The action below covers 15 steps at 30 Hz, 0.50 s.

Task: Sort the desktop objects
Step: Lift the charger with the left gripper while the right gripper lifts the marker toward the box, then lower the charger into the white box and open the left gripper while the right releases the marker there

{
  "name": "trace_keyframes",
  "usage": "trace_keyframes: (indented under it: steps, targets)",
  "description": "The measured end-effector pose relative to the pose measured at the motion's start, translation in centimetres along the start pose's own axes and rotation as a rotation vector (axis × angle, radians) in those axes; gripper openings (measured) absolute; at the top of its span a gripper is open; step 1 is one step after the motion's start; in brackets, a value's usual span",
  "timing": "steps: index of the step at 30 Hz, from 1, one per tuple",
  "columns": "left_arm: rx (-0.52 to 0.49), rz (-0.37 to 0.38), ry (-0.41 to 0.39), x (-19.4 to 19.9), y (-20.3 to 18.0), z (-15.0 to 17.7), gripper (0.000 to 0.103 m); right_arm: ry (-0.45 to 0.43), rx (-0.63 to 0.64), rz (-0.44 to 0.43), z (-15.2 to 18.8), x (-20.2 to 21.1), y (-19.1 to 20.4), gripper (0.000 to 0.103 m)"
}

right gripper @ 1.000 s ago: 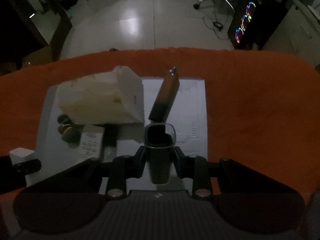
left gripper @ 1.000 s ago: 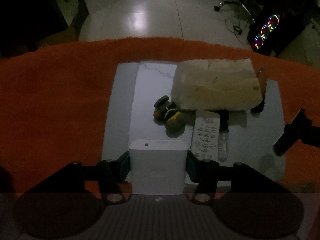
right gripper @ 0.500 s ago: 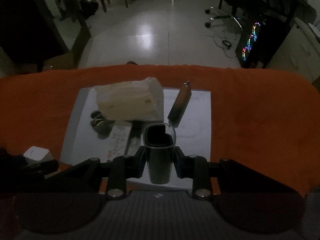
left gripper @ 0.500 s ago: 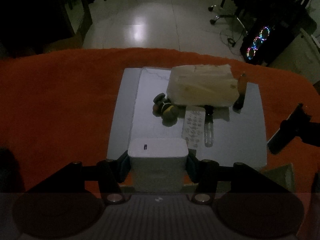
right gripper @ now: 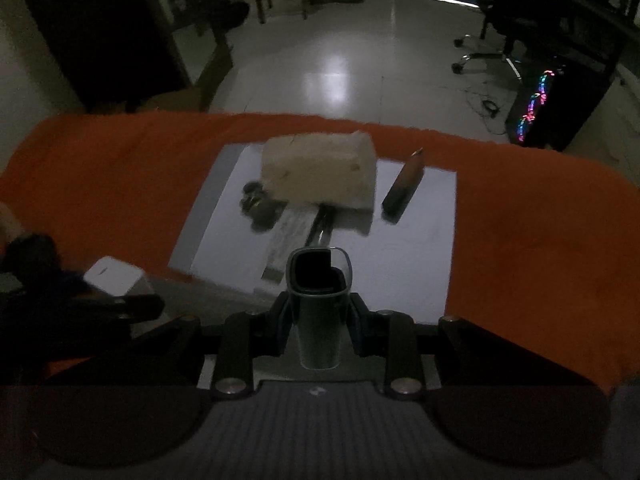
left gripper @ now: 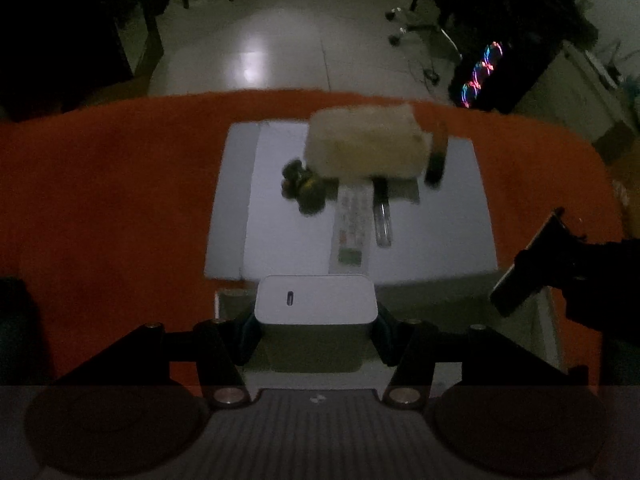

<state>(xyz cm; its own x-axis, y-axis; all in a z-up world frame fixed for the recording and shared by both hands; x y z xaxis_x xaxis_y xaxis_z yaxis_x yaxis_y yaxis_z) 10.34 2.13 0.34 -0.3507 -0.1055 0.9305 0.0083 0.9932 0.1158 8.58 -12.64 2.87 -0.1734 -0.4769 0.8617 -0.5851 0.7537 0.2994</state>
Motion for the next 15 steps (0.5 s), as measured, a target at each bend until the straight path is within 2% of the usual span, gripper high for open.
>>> trace_keyframes:
  steps: [3,15]
  targets:
    - [-0.028,-0.023,0.01,-0.6,-0.6,1.7,0.051,0.028,-0.015,-0.012,1.4,-0.8,0.0,0.031]
    - [-0.059,0.003,0.092,-4.3,-2.8,4.8,0.051,0.123,-0.055,0.0,5.3,-4.5,-2.0,0.031]
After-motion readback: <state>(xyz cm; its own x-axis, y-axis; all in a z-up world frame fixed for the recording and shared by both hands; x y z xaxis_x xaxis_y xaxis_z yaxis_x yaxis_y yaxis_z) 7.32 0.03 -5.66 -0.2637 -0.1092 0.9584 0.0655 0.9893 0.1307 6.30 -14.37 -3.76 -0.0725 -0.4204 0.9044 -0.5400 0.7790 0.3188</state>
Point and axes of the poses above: each gripper's, at about its wrist camera, not at the fingertips, and x roughly against the way its jaws point, y to its left, z to its underside, the point moved 1 cm from there along -x, roughly the way its jaws point, and after that the axes turned 12 degrees about -z, right-handed, at the moved point
